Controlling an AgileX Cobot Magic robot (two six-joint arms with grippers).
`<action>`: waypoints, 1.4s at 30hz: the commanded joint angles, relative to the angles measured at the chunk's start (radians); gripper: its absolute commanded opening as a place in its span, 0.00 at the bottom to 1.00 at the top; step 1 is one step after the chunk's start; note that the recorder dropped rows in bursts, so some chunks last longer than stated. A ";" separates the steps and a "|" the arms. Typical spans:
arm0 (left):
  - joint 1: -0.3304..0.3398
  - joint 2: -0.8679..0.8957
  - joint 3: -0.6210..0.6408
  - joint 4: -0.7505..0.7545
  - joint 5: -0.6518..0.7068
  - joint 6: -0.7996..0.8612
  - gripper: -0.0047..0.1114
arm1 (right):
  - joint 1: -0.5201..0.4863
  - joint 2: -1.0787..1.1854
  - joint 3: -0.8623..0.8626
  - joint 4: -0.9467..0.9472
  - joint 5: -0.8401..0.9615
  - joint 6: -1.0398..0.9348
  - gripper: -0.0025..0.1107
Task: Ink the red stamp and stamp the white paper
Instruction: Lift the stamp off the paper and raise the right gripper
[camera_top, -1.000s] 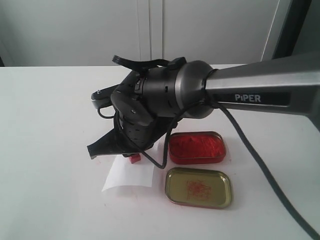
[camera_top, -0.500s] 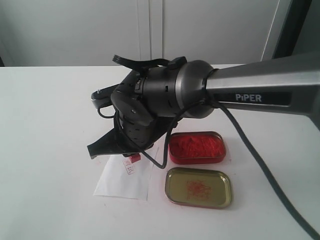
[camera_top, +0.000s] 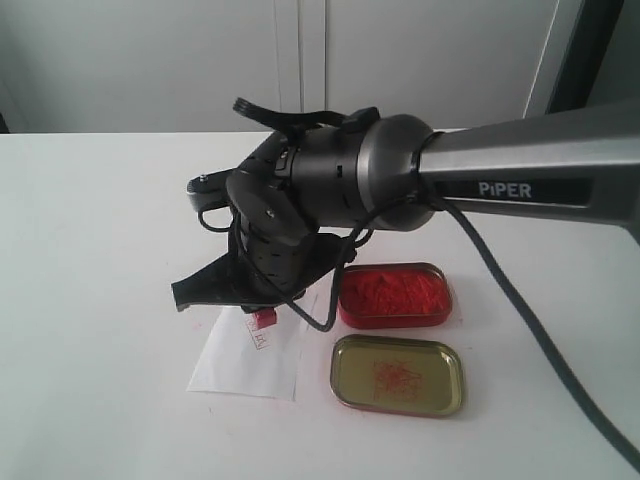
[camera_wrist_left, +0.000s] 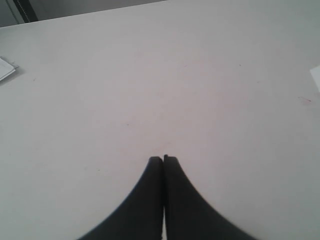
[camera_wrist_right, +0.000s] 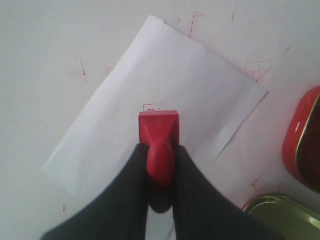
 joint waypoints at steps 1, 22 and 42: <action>0.004 -0.003 0.003 -0.003 -0.004 0.003 0.04 | -0.037 -0.023 0.002 0.038 -0.008 0.002 0.02; 0.004 -0.003 0.003 -0.003 -0.004 0.003 0.04 | -0.300 -0.028 0.002 0.544 -0.136 -0.379 0.02; 0.004 -0.003 0.003 -0.003 -0.004 0.003 0.04 | -0.440 0.026 0.002 1.147 -0.178 -0.801 0.02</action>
